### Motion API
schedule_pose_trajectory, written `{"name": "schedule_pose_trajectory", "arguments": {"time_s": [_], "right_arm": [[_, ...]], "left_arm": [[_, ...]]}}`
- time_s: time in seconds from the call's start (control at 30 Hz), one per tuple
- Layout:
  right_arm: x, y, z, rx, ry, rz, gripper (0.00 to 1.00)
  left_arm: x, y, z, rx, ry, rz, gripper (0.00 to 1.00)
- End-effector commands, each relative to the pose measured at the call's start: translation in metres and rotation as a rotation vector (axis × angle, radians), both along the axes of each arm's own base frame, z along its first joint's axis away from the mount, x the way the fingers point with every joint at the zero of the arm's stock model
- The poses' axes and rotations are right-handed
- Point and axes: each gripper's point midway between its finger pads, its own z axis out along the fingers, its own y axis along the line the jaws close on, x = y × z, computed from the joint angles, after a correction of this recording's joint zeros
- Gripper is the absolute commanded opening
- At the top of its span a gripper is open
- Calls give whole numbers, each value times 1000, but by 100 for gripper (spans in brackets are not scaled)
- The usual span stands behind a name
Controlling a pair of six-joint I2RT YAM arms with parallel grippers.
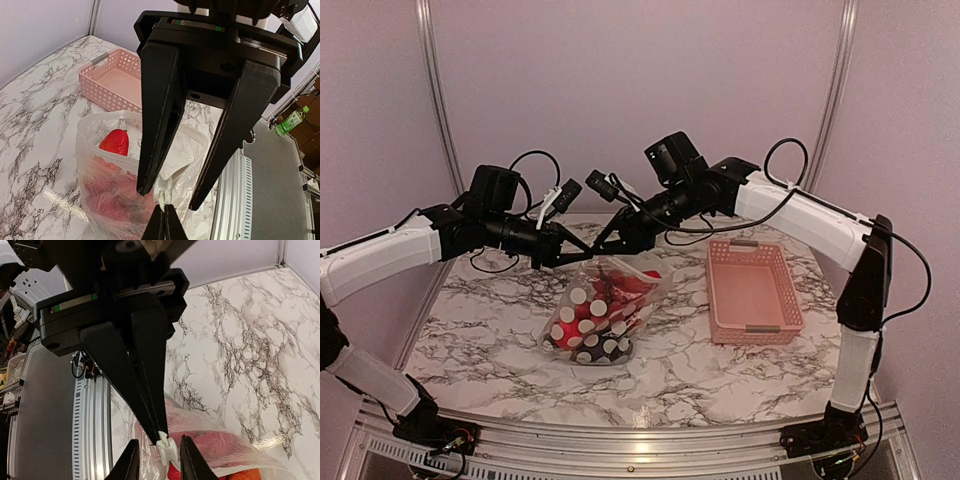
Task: Place the food in the zip-top bag and seal the zipper
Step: Pass from the left arm to the right, then hold the zipper food storage bag at the center of the board.
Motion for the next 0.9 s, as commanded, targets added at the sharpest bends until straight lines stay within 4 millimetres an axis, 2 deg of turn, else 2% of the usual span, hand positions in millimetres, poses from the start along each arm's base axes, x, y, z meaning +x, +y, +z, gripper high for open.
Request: {"name": "schedule_pose_trajectory", "arguments": {"time_s": [0.0,0.17,0.33,0.43,0.53,0.6,0.73,0.87], "right_arm": [[-1,9,-4,3,2,19,24],[-1,8,-9,-10,6,20,19],[-1,7,-3,-3,-7,15,10],[-2,6,7,4,-25,9,9],[-6,6,13,2,-51,4,9],[-9,7,13,-8,-64,5,9],[-15,9,12,-23,-69,12,9],[-14,11,20,-13,-86,4,9]], "left_arm": [[-1,-1,19,-27,-48,-14,2],[0,1,20,-30,-56,-8,2],[0,2,14,-19,-40,-7,2],[0,2,7,-3,-19,-7,10],[0,3,-1,21,-19,-12,25],[-1,3,-3,25,-25,-19,32],[-3,-1,-3,18,-27,-37,33],[-6,-8,-1,2,-24,-72,28]]}}
